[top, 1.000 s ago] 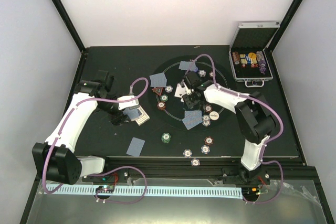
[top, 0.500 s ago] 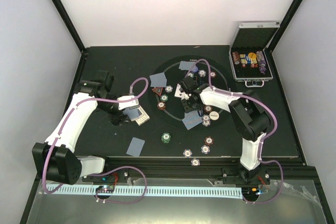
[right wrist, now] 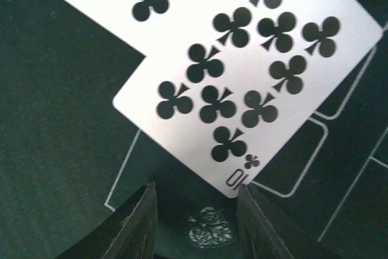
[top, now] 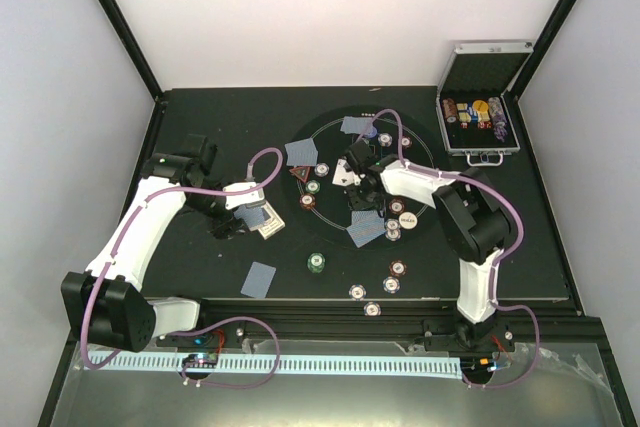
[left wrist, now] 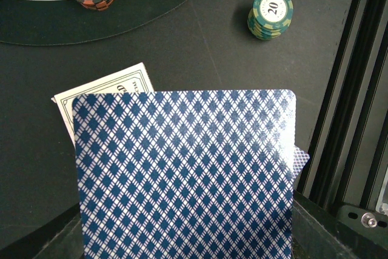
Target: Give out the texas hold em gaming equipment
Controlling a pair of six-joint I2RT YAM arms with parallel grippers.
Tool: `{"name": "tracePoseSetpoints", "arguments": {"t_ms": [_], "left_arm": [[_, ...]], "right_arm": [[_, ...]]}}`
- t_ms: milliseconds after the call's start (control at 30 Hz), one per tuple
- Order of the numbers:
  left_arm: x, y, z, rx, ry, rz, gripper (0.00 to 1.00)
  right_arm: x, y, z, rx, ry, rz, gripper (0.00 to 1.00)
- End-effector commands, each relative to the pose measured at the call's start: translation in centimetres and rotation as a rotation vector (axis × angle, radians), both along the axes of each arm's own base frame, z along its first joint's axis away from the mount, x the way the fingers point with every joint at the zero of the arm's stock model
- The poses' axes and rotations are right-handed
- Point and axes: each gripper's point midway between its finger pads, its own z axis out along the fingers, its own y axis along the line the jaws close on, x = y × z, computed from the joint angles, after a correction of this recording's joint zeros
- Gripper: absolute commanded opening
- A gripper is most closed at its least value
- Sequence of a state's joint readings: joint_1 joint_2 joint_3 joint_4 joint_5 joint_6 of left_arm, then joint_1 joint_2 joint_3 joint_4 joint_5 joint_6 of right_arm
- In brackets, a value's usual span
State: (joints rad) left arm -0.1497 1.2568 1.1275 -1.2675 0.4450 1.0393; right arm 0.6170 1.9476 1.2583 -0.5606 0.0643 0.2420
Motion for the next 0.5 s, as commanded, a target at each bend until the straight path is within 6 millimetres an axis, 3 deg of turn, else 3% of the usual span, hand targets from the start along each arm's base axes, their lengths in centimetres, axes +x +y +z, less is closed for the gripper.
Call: {"name": "tracePoseSetpoints", "arguments": {"t_ms": [0,467], "left_arm": [[0.3,-0.2,1.1,-0.022,-0.009,-0.002,0.02],[0.1,-0.3,1.0,-0.025,0.005,-0.007,0.02]], "right_arm": [[0.5,-2.3,-0.8,-0.049,0.014,-0.055,0.39],[4.0,-3.4,-0.3,-0.137,-0.034,-0.015,0.39]]}}
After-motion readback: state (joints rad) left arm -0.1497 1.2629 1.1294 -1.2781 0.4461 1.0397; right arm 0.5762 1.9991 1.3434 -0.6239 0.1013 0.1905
